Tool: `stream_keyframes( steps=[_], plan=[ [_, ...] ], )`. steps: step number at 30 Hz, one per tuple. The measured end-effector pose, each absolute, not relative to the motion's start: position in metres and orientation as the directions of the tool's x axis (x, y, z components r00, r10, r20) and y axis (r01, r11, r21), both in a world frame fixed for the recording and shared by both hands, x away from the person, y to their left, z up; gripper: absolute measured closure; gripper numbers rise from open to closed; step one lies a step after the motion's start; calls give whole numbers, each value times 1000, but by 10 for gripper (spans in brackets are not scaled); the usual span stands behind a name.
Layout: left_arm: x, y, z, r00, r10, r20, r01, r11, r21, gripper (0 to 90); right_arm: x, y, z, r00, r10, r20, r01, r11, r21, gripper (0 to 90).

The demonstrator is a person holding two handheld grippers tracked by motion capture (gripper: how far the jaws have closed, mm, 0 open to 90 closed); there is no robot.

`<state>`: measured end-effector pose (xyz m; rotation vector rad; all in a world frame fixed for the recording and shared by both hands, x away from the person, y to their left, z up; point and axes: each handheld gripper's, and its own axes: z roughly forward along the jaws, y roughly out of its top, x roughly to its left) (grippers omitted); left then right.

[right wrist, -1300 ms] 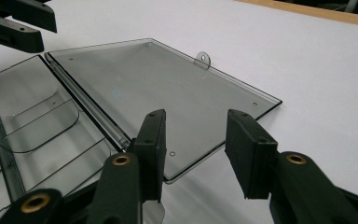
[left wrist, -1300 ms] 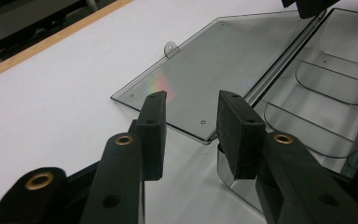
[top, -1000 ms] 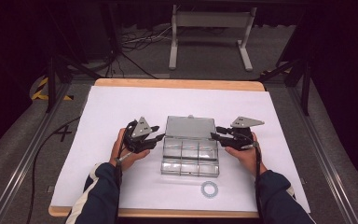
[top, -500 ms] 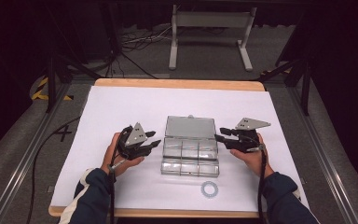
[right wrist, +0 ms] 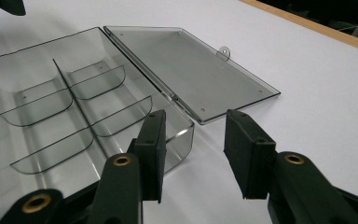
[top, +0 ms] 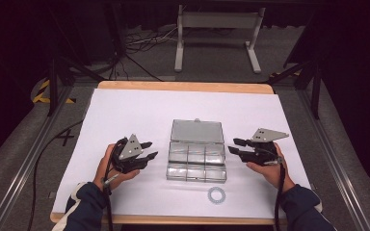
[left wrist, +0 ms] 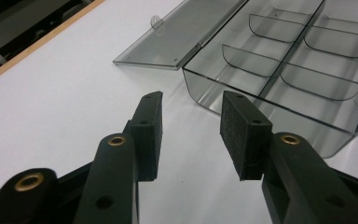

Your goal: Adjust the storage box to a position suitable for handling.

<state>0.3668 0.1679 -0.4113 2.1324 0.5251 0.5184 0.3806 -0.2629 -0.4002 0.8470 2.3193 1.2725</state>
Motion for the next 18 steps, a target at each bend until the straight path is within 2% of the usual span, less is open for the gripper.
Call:
stream_keyframes(
  steps=[18],
  plan=[
    [342, 192, -421, 818, 544, 188, 196, -570, 798, 580, 348, -278, -399, -779, 625, -45, 312, 450, 837, 619]
  ],
)
